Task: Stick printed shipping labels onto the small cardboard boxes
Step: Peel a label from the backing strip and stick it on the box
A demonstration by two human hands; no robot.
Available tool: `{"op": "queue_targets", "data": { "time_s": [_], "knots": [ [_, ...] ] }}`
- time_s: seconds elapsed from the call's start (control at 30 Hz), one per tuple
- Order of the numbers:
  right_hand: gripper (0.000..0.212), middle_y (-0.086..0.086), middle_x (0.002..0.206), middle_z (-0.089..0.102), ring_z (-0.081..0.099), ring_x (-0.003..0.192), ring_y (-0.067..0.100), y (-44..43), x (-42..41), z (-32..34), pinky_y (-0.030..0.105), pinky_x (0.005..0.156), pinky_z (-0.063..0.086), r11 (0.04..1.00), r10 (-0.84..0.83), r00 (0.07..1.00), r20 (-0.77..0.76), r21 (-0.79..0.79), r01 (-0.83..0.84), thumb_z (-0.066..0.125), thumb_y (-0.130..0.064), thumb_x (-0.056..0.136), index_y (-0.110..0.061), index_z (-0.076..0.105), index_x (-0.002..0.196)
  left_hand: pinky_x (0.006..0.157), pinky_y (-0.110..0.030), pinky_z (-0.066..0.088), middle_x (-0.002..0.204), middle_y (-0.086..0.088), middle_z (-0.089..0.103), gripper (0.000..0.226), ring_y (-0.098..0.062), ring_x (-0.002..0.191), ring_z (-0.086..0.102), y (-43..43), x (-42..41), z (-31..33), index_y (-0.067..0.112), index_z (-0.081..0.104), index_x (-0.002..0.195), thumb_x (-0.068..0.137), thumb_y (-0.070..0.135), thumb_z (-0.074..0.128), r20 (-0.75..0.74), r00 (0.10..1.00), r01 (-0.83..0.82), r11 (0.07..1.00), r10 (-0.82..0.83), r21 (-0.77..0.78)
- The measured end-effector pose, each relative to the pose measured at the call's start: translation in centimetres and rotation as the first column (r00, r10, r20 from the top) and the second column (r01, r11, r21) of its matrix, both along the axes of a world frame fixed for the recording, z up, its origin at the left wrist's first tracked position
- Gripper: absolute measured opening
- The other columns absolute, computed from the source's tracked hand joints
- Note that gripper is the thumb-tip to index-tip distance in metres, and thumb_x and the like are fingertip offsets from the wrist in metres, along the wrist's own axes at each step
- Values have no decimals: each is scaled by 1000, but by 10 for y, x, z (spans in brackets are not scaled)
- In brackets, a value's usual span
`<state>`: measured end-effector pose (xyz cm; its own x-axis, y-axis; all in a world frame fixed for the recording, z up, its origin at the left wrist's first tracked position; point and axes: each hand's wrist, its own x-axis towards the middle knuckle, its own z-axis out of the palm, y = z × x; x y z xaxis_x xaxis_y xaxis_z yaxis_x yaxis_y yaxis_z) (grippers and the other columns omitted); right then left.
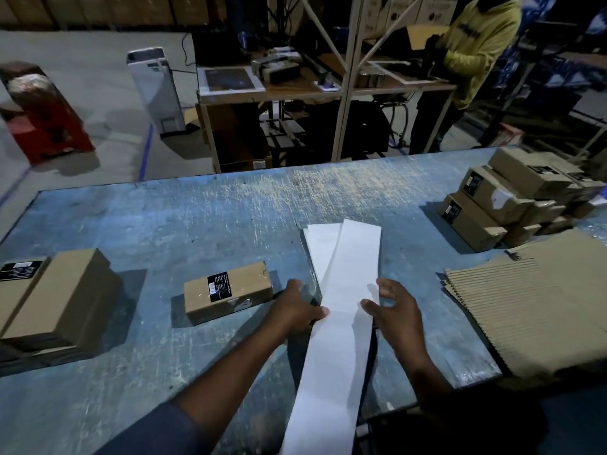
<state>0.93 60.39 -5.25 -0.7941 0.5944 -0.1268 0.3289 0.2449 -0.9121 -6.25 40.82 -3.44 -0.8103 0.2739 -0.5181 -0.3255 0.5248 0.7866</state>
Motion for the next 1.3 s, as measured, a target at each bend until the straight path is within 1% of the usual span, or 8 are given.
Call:
{"op": "queue_targets", "data": {
  "time_s": [0.1, 0.2, 0.33, 0.4, 0.53, 0.77, 1.07, 1.3],
  "knots": [
    [52, 1, 112, 67, 64, 108, 20, 3, 2, 2, 42, 90, 57, 990, -14, 1000, 10, 142, 12, 87, -16, 73, -25, 66, 119, 104, -34, 47, 149, -2, 40, 109, -22, 130, 50, 5, 27, 14, 38, 26, 155, 66, 68, 81, -400, 868, 203, 946, -293, -251],
    [47, 1, 108, 66, 66, 101, 21, -4, -3, 2, 41, 81, 60, 993, -26, 999, -23, 111, 28, 89, -20, 71, -34, 63, 108, 111, -43, 40, 152, 3, 27, 118, -25, 138, 32, 24, 58, 18, 37, 25, 154, 55, 89, 65, -462, 721, 327, 842, -516, -429],
    [25, 3, 106, 67, 71, 86, 25, -12, -8, 5, 39, 73, 62, 998, -57, 993, -101, -13, 56, 80, -22, 84, -28, 68, 106, 100, -45, 48, 140, -6, 45, 90, -33, 124, 49, 46, 68, 4, 18, 31, 148, 77, 60, 65, -483, 665, 254, 781, -569, -570],
    [18, 4, 108, 66, 70, 84, 21, -11, -8, 5, 42, 81, 60, 999, -32, 994, -106, 26, 35, 72, -18, 91, -26, 70, 106, 95, -40, 53, 134, -8, 57, 62, -33, 118, 58, 44, 63, 3, 15, 47, 140, 81, 24, 65, -480, 714, 294, 840, -510, -456],
    [30, 8, 121, 50, 58, 106, 24, -4, 2, 5, 37, 98, 49, 936, 38, 986, -165, 351, 22, 67, -7, 92, -21, 68, 118, 79, -32, 56, 91, -6, 74, 15, -23, 85, 69, 29, 33, 15, 14, 71, 85, 81, 17, 57, -364, 913, 180, 982, -187, -54],
    [22, -7, 108, 57, 60, 102, 8, -20, 11, 21, 29, 83, 53, 870, 290, 884, -367, 486, -84, 73, -7, 89, -18, 67, 107, 95, -50, 53, 119, -23, 71, 48, -38, 101, 67, -10, -1, 11, -1, 67, 125, 77, 3, 69, 321, 947, -172, 794, -31, 583],
    [16, -4, 95, 69, 65, 91, 15, -38, 5, 7, 28, 79, 53, 766, 411, 876, -253, 617, -181, 82, -23, 84, -18, 71, 95, 72, -28, 60, 102, -4, 79, 27, -20, 87, 75, -7, 34, -1, 14, 73, 113, 89, 1, 72, 44, 995, -98, 872, 88, 480],
    [13, -11, 90, 71, 65, 80, 5, -35, 8, 11, 22, 69, 54, 832, 410, 882, -234, 492, -256, 83, -21, 83, -22, 74, 91, 86, -20, 52, 106, 4, 77, 12, -12, 101, 71, -7, 33, -11, 18, 77, 104, 98, 21, 67, -242, 960, -25, 908, 138, 418]
  ]
}}
